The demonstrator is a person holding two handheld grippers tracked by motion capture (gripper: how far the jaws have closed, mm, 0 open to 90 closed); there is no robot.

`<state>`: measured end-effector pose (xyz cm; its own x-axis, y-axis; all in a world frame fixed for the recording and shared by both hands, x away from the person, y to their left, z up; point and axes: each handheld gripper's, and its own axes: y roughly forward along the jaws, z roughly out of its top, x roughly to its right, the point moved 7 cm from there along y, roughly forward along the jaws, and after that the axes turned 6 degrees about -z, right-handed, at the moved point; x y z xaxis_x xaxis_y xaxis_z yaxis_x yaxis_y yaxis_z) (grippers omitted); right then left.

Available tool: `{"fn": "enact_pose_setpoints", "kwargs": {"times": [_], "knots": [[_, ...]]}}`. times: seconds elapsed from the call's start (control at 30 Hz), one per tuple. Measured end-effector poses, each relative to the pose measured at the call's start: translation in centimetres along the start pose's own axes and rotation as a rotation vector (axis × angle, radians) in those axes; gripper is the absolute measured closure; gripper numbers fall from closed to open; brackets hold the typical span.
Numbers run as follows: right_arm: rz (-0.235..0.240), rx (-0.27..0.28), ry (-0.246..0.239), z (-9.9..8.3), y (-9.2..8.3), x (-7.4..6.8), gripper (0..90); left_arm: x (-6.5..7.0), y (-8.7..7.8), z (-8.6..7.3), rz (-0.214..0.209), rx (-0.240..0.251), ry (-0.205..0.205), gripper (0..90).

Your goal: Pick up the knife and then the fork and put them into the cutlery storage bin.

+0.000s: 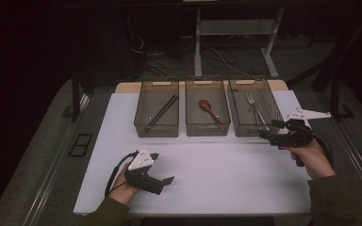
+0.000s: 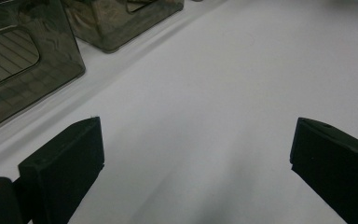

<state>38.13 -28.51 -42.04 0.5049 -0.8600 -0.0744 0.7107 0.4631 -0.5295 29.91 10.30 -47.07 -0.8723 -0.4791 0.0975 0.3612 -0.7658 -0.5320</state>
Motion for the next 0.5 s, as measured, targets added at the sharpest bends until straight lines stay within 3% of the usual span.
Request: {"fn": "enact_pose_setpoints", "kwargs": {"times": [0.2,0.5], "knots": [[-0.002,0.01,0.008,-1.7,-0.5,-1.0,20.7,0.0,-0.1,0.1,0.002,0.009,-0.001,2.4],[0.061,-0.016,-0.018,-4.9,-1.0,-3.2,19.7,0.1,-0.1,0.1,0.003,0.006,0.0,2.4]]}}
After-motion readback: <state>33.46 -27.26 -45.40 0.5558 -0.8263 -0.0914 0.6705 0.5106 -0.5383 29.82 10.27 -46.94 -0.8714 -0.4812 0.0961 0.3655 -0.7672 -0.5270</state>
